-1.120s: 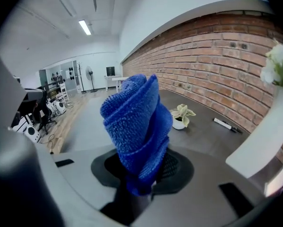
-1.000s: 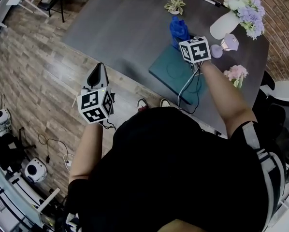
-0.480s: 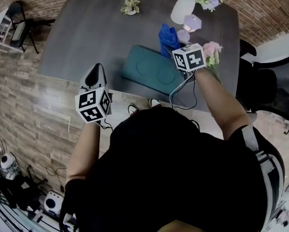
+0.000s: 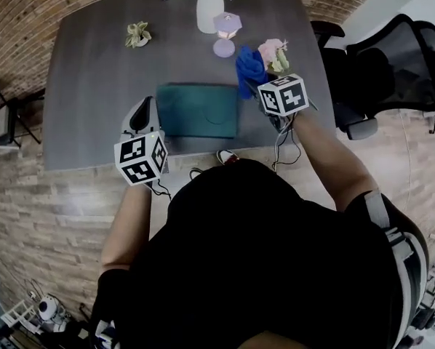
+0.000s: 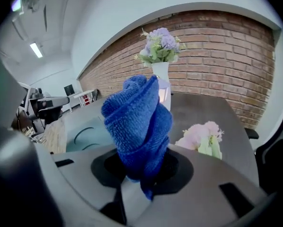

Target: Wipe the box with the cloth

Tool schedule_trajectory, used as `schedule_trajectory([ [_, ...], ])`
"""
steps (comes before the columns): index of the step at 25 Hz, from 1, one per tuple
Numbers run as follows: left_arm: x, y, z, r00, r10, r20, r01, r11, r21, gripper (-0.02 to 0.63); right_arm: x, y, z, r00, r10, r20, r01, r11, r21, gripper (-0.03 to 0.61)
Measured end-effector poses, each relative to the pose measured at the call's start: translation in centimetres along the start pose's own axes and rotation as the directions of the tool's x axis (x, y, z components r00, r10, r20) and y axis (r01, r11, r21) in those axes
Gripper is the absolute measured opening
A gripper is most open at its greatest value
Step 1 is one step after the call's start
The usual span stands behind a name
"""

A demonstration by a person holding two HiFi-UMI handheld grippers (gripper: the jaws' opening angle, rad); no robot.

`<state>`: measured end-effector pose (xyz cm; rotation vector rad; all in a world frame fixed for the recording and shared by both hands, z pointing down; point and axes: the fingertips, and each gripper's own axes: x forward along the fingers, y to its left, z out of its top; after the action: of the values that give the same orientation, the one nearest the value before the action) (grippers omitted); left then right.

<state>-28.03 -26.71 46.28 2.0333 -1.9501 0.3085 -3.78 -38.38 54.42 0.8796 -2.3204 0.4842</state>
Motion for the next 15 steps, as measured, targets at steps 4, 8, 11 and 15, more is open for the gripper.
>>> schedule_trajectory([
  [4,0.1,-1.3,-0.5,0.998,-0.062,-0.014,0.062,0.998,0.010,0.017,-1.6,2.2,-1.6,1.000,0.013,0.007,-0.014,0.999,0.029,0.112],
  [8,0.0,-1.3,-1.6,0.995,-0.093,-0.035,0.093,0.996,0.000,0.017,-2.6,5.5,-3.1,0.999,0.042,0.004,-0.042,0.998,0.036,0.112],
  [11,0.1,-1.1,-2.1,0.993,-0.110,-0.035,0.109,0.994,-0.019,0.017,-3.5,7.5,-4.3,0.998,0.059,-0.008,-0.059,0.997,0.043,0.112],
  [15,-0.3,-0.7,-3.1,0.994,-0.110,-0.026,0.108,0.992,-0.066,0.017,-5.3,9.5,-6.2,0.993,0.105,-0.061,-0.102,0.994,0.047,0.112],
])
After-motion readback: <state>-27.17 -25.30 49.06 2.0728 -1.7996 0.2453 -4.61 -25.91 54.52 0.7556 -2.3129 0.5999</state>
